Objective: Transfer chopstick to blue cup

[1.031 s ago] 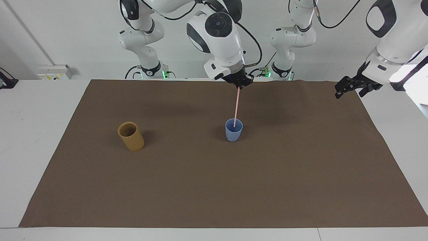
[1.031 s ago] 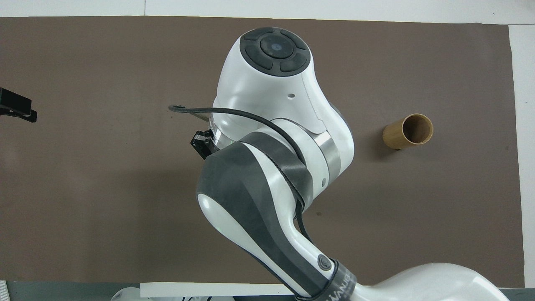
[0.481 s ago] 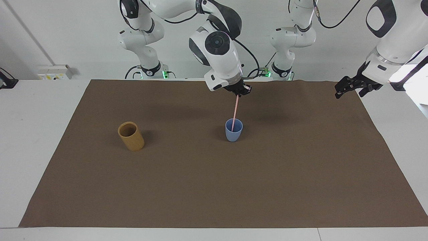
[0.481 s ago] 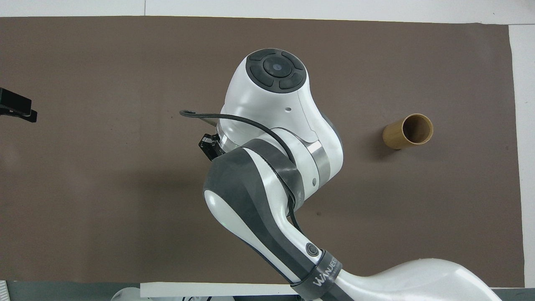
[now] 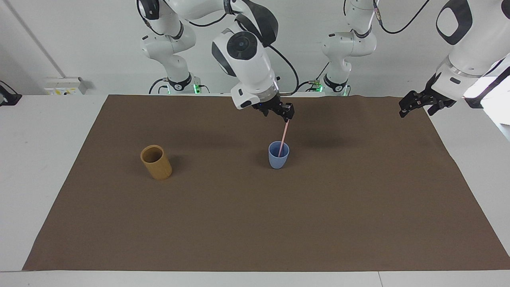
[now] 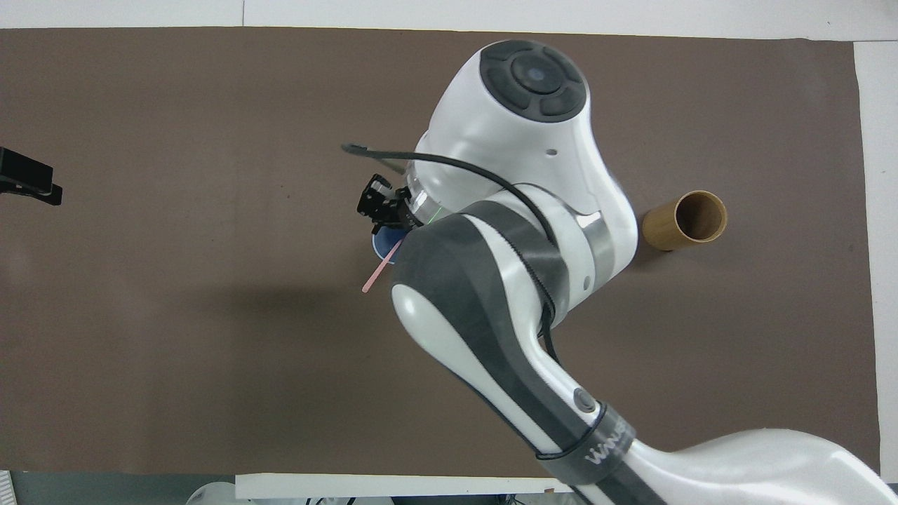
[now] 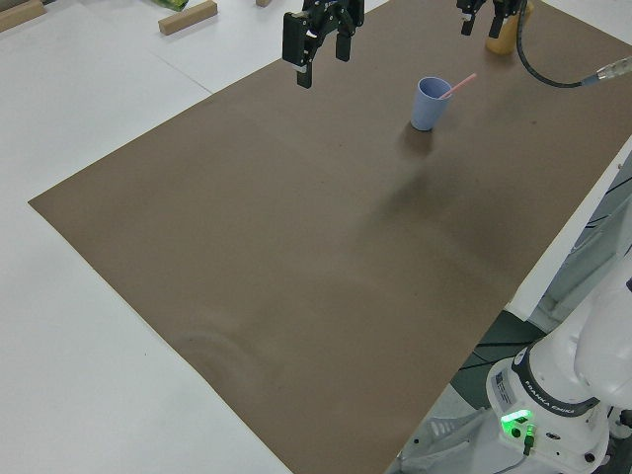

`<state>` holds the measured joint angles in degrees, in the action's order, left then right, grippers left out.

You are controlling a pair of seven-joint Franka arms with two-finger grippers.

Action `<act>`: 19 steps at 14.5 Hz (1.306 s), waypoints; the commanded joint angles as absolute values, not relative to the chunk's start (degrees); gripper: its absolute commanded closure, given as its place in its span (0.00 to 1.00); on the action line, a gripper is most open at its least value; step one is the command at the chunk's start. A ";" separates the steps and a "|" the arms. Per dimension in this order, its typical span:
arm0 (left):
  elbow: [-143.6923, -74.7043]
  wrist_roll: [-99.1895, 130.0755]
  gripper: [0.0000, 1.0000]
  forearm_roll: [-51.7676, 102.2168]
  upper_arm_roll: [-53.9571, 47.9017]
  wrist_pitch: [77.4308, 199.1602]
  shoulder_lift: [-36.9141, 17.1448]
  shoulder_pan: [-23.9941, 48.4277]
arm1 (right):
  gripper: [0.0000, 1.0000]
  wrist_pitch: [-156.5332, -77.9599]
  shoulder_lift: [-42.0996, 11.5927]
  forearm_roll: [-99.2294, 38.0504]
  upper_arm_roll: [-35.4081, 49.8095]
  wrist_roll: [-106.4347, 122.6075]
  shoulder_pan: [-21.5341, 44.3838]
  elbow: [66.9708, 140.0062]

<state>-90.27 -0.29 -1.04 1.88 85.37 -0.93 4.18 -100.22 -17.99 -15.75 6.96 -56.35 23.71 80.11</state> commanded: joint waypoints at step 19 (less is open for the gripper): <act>-91.76 0.00 0.00 -1.49 2.20 85.69 0.44 4.48 | 0.00 -75.59 1.85 5.98 5.03 4.48 -5.55 86.22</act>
<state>-90.27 -0.29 -1.04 1.88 85.37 -0.93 4.18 -76.30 0.64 5.46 6.45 3.30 -7.23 85.34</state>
